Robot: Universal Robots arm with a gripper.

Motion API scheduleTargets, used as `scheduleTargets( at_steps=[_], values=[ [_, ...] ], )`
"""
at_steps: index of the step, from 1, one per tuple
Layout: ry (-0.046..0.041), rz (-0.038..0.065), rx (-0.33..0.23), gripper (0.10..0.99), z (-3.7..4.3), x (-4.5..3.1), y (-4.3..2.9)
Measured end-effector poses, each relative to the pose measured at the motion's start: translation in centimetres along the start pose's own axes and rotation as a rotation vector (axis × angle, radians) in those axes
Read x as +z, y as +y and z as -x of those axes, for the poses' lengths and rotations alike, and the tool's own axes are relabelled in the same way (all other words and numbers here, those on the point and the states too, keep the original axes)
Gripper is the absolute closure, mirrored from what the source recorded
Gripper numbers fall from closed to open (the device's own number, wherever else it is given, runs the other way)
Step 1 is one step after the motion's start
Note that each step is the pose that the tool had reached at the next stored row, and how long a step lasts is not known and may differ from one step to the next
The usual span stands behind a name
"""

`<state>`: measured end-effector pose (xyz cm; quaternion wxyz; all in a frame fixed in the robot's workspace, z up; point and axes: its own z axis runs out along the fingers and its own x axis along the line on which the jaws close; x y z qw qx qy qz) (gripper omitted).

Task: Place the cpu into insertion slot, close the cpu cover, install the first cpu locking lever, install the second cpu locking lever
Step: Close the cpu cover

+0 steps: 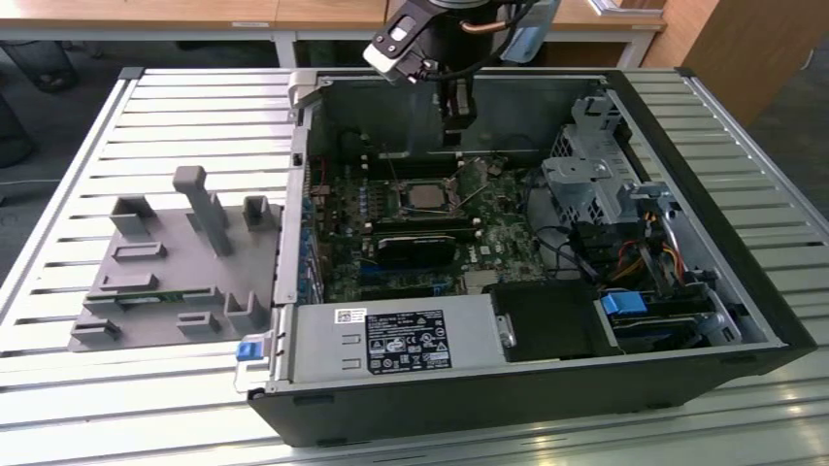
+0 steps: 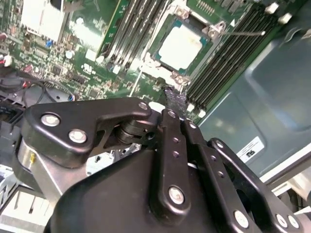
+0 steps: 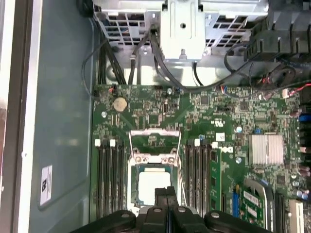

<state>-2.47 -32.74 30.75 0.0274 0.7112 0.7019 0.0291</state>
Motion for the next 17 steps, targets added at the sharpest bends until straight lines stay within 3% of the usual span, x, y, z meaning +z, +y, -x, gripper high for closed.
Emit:
scheduleTargets(
  at_steps=[4, 10, 17],
  values=[
    [0.0002, 0.0, 0.0, 0.98, -0.01, 0.12, 0.78],
    [0.0, 0.0, 0.0, 0.98, -0.01, 0.41, 1.17],
    [-0.0001, -0.004, 0.0, 0.98, -0.03, 1.61, 1.86]
  ],
)
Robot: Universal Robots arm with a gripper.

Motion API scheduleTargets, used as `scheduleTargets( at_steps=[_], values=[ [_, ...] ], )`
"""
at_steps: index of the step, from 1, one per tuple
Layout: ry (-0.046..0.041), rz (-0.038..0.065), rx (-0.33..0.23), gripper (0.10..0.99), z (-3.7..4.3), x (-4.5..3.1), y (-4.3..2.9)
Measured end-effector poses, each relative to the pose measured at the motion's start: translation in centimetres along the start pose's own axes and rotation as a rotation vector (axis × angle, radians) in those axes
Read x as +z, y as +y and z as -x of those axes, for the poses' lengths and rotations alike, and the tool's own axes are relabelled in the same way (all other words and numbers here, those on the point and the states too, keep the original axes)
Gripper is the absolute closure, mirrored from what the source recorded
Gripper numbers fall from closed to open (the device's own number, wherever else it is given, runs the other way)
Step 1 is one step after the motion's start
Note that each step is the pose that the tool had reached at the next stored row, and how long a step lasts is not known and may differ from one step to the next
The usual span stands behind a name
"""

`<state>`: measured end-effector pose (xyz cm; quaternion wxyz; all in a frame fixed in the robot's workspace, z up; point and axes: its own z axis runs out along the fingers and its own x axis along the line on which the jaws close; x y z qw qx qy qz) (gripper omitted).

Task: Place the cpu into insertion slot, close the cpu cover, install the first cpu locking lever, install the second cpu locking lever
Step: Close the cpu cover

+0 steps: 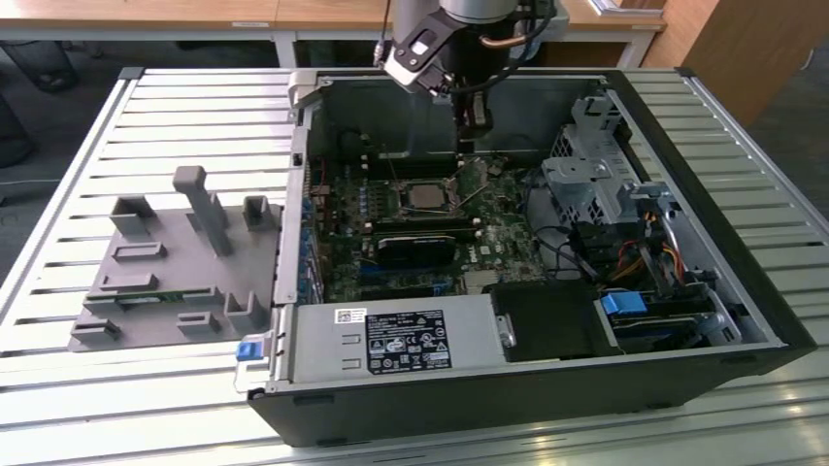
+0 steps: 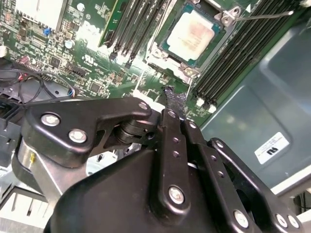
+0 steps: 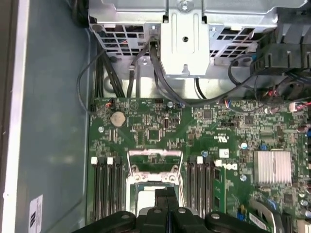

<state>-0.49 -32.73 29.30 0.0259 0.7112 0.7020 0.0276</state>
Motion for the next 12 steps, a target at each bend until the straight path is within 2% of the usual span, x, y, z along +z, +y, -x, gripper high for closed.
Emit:
scheduleTargets(
  at_steps=[6, 12],
  values=[
    [-0.0003, -0.014, 0.0, 0.98, -0.09, 0.98, 1.17],
    [-0.0002, -0.016, 0.0, 0.98, -0.1, 1.06, 1.46]
  ],
)
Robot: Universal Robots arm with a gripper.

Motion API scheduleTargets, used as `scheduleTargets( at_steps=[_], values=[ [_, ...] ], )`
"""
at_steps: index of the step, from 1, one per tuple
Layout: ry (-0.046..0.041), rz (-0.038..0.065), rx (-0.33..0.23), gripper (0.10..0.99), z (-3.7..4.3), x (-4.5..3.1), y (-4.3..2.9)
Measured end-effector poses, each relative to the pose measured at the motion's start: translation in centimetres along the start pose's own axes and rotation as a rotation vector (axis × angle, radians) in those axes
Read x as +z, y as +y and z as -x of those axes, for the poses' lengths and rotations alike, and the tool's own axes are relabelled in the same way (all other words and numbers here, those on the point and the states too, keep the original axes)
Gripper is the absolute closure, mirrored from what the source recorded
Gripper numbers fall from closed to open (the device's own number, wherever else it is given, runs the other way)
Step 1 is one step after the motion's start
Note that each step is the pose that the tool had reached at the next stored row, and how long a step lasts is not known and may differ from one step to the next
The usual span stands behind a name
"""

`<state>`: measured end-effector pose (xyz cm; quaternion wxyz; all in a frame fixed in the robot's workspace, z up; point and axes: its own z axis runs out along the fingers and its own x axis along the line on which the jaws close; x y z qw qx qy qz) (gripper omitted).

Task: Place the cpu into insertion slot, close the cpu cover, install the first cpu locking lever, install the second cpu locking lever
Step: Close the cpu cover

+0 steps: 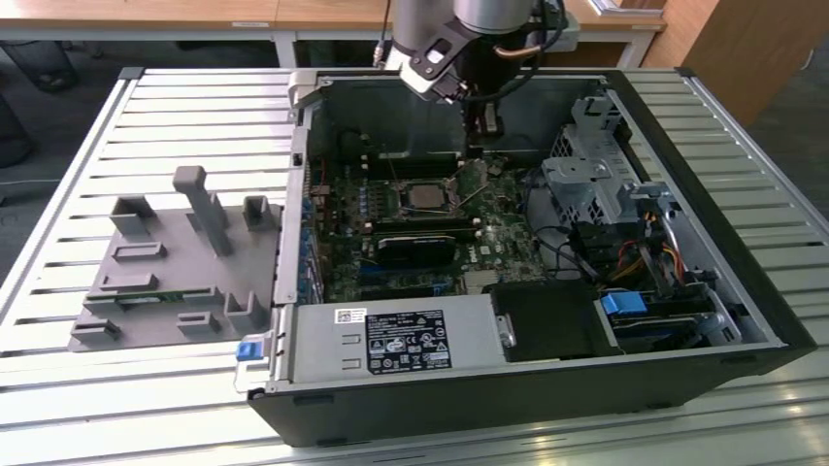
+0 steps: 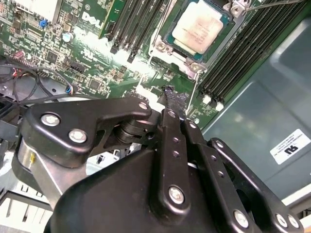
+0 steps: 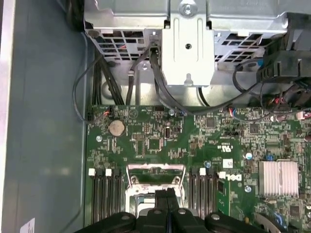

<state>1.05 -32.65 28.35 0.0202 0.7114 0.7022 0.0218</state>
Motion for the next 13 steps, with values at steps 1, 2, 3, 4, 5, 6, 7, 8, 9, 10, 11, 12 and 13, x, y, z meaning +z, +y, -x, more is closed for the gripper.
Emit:
scheduleTargets(
  at_steps=[1, 2, 3, 4, 5, 6, 7, 8, 9, 10, 11, 12, 13],
  values=[
    [0.0004, 0.0, 0.0, 0.98, 0.0, 0.06, 0.05],
    [0.0002, 0.0, 0.0, 0.98, -0.01, 0.12, 0.11],
    [-0.0001, 0.0, 0.0, 0.98, -0.01, 0.2, 0.17],
    [0.0, -0.001, 0.0, 0.98, -0.03, 0.33, 0.24],
    [-0.0003, -0.002, 0.0, 0.98, -0.04, 0.51, 0.31],
    [-0.0008, -0.002, 0.0, 0.98, -0.06, 0.69, 0.39],
    [-0.0009, -0.003, 0.0, 0.98, -0.07, 0.88, 0.45],
    [-0.0008, -0.003, 0.0, 0.98, -0.08, 1.05, 0.54],
    [-0.0007, -0.004, 0.0, 0.98, -0.09, 1.17, 0.68],
    [-0.0008, -0.004, 0.0, 0.98, -0.11, 1.25, 0.88],
    [-0.0009, -0.005, 0.0, 0.98, -0.12, 1.29, 1.12],
    [-0.0012, -0.005, 0.0, 0.98, -0.13, 1.31, 1.32],
    [-0.0012, -0.006, 0.0, 0.98, -0.14, 1.34, 1.49]
  ],
)
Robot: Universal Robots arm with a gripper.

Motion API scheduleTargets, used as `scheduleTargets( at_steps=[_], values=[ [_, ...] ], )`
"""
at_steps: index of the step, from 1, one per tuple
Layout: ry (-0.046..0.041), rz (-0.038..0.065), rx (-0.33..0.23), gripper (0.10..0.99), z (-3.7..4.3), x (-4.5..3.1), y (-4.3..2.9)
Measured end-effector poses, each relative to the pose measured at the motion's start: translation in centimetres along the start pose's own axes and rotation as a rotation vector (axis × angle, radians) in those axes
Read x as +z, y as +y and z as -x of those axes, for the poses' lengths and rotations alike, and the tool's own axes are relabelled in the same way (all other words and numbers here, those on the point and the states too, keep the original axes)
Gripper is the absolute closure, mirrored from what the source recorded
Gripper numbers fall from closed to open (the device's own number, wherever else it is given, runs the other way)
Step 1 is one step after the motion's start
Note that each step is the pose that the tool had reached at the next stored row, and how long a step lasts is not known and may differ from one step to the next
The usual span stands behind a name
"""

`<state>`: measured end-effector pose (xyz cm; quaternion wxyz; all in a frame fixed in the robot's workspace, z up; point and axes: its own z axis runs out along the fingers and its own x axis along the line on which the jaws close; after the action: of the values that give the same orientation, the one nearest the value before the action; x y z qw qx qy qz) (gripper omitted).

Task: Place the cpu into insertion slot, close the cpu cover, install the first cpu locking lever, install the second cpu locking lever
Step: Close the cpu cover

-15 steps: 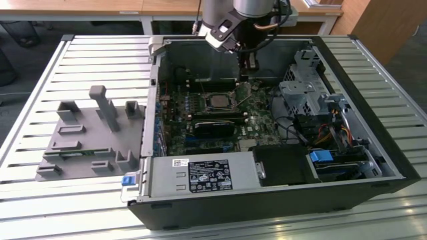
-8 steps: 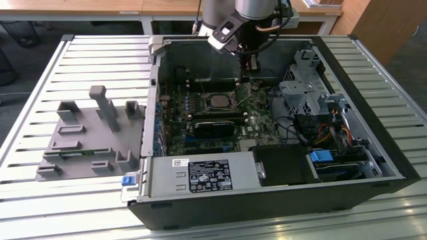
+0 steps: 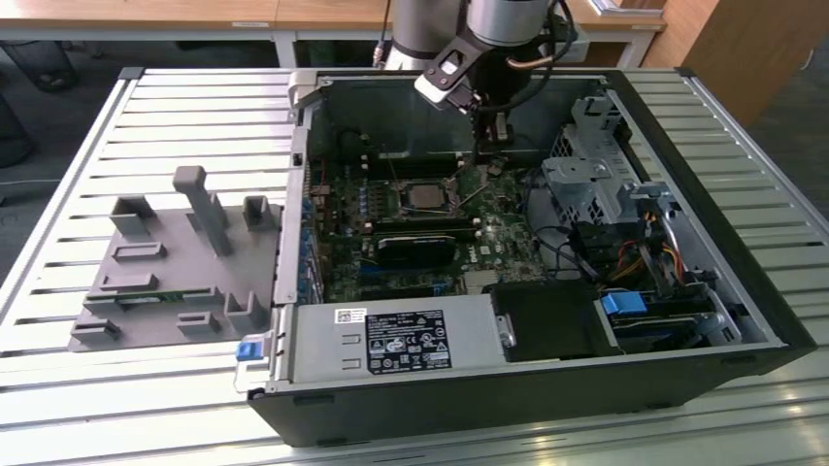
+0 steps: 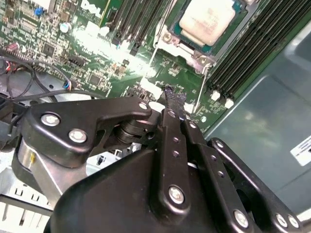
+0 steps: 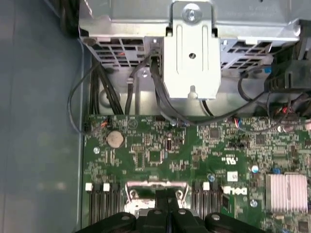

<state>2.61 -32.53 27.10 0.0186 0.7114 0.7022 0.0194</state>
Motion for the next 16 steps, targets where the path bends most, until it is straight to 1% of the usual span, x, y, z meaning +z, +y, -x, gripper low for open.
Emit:
scheduleTargets(
  at_steps=[2, 6, 10, 16],
  values=[
    [0.0003, 0.0, 0.0, 0.98, -0.04, 0.08, 0.21],
    [0.0, 0.0, 0.0, 0.98, -0.18, 0.35, 0.26],
    [-0.0028, -0.001, 0.0, 0.98, -0.39, 0.7, 0.34],
    [-0.0029, -0.002, 0.0, 0.98, -0.83, 0.84, 0.86]
  ],
)
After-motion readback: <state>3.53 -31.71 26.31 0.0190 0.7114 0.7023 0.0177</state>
